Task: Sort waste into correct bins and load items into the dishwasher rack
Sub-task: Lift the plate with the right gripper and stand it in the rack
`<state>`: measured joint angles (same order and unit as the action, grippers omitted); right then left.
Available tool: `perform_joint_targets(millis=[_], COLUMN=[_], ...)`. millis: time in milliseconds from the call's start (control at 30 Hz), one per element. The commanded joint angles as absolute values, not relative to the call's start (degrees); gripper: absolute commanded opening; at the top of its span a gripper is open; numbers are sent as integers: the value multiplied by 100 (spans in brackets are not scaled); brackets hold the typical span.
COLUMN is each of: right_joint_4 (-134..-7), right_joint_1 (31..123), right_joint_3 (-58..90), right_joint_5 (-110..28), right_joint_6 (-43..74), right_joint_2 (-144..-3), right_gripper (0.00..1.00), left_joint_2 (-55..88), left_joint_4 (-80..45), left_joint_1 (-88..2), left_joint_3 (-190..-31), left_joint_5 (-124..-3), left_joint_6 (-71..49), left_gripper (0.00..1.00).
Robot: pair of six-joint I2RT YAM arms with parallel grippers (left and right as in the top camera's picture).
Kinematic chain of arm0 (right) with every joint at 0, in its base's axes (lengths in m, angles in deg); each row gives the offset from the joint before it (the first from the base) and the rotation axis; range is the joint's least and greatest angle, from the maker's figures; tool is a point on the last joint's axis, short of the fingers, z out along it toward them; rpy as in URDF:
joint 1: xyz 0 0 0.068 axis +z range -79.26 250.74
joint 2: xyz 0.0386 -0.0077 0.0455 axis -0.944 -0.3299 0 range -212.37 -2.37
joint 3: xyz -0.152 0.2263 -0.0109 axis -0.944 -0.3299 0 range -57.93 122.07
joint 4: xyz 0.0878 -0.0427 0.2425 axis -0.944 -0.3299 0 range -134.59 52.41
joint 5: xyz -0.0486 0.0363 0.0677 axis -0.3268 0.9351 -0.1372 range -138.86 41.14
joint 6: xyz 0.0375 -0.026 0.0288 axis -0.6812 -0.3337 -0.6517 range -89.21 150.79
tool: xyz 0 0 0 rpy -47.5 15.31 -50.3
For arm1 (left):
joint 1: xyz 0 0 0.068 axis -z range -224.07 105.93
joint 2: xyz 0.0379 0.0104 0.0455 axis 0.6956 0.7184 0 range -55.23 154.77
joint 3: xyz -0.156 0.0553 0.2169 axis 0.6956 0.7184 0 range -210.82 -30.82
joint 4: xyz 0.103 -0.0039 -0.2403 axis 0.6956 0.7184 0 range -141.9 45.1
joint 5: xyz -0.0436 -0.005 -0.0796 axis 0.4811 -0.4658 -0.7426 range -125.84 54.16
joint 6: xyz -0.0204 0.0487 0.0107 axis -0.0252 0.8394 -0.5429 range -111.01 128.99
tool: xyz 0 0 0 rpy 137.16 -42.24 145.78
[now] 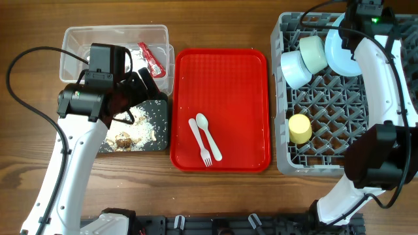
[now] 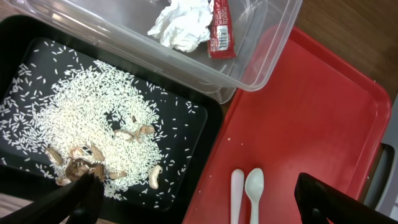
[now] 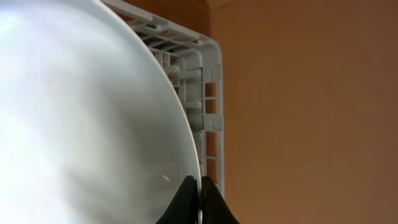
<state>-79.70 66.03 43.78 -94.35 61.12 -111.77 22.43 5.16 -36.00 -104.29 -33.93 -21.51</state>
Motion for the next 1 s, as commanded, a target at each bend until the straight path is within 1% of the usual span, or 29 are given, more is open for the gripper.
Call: perform_joint_targets(millis=[0,100,300,567,700,833,867,900,967], right_joint_4=[-7710,-7528,-7211,-7670,-7784,-7788,-7788,-7790,-7782], right_joint_1=[6598,6568,6524,6531,6531,6531,6531,6531,6531], right_joint_3=[4363,4363,4363,4363,4363,4363,4363,4363,4363], right_joint_5=[-9938,-10231,-10220,-9097,-8985,-8939,-8896,-8854,-8719], right_joint_6=[6221,6300,6549,6610,6355,6365,6363,6363,6361], right_joint_2=[-11326,-11300,-11273,-11276,-11278,-11278,-11278,-11278,-11278], right_gripper=[4,4,4,4,4,5,11,29,100], left_joint_2=[2139,2139,2139,2139,2139,2139,2139,2139,2139], left_joint_4=[520,520,520,520,518,520,520,520,520], left_joint_1=[-3648,-3648,-3648,-3648,-3648,-3648,-3648,-3648,-3648], left_joint_3=[-10508,-10508,-10508,-10508,-10508,-10508,-10508,-10508,-10508], left_joint_5=[-3295,-3295,-3295,-3295,-3295,-3295,-3295,-3295,-3295], left_joint_6=[-2146,-2146,-2146,-2144,-2146,-2144,-2144,-2146,-2144], left_gripper=[100,100,100,100,100,100,100,100,100])
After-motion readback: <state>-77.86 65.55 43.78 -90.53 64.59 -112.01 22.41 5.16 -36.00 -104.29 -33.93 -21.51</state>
